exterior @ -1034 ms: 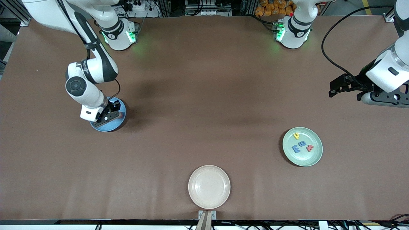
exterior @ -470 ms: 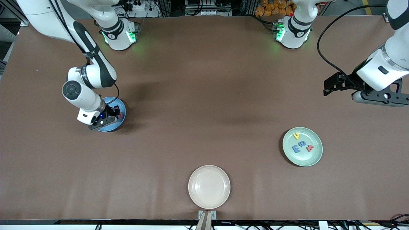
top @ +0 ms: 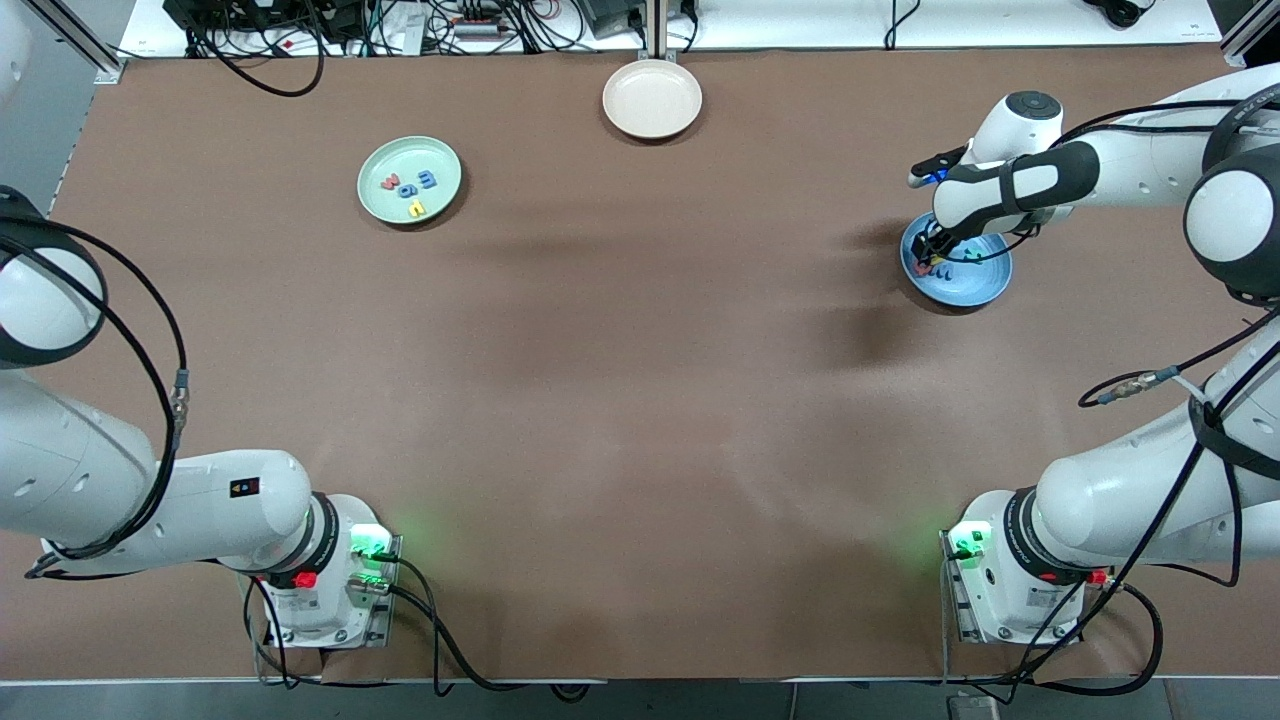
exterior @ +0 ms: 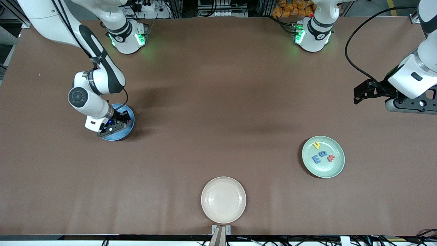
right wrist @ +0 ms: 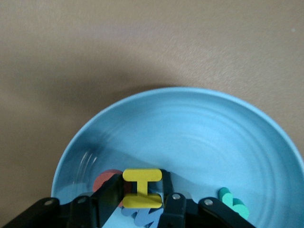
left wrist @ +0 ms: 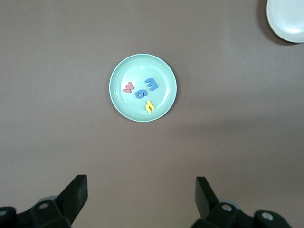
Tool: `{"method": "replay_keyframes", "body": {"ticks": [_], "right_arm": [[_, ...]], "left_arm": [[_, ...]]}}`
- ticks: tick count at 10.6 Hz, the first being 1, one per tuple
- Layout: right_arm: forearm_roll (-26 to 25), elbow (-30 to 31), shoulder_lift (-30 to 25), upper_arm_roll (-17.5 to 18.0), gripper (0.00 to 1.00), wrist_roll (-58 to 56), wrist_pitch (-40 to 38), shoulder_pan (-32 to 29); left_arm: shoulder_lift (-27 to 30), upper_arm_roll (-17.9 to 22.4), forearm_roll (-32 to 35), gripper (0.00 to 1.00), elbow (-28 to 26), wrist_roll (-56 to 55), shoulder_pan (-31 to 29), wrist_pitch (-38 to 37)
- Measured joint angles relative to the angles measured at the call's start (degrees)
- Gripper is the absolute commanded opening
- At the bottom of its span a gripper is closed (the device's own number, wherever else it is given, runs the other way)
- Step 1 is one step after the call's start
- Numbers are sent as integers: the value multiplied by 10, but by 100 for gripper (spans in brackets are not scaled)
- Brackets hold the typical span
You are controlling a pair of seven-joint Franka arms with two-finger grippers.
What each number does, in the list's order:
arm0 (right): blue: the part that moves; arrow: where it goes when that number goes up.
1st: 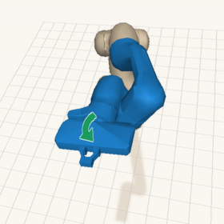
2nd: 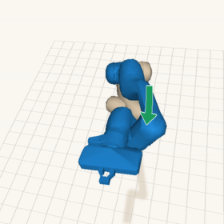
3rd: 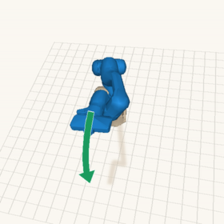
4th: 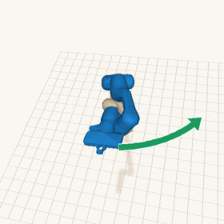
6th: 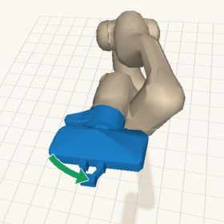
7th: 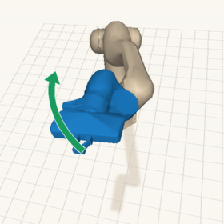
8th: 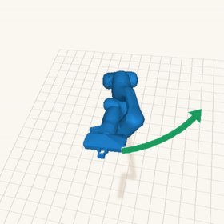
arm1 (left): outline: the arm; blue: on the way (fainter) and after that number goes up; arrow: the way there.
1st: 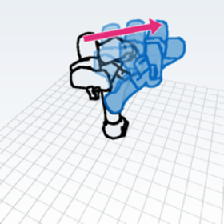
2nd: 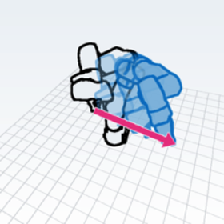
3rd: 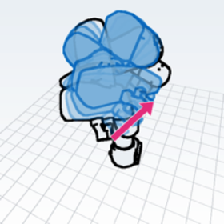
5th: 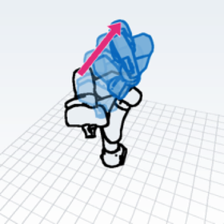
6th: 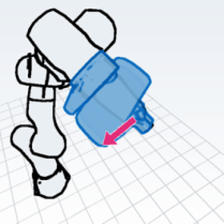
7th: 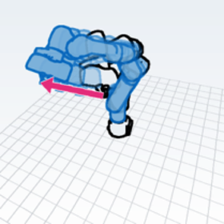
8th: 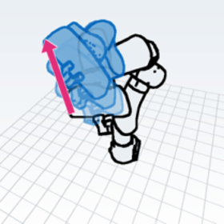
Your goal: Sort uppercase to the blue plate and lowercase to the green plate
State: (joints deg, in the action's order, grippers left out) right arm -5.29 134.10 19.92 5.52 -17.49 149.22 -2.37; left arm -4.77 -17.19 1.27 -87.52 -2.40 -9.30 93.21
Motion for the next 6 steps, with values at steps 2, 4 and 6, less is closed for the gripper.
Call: {"method": "replay_keyframes", "body": {"ticks": [2,4,6], "right_arm": [[9,0,-1,-6,77,-38,-6,-8],[30,-2,-1,-14,95,-71,-16,-14],[32,-20,-1,-15,98,-75,-60,-14]], "left_arm": [[0,1,0,100,0,0,-2,0],[1,1,0,100,0,0,-2,0],[1,1,0,100,0,0,-2,0]]}}
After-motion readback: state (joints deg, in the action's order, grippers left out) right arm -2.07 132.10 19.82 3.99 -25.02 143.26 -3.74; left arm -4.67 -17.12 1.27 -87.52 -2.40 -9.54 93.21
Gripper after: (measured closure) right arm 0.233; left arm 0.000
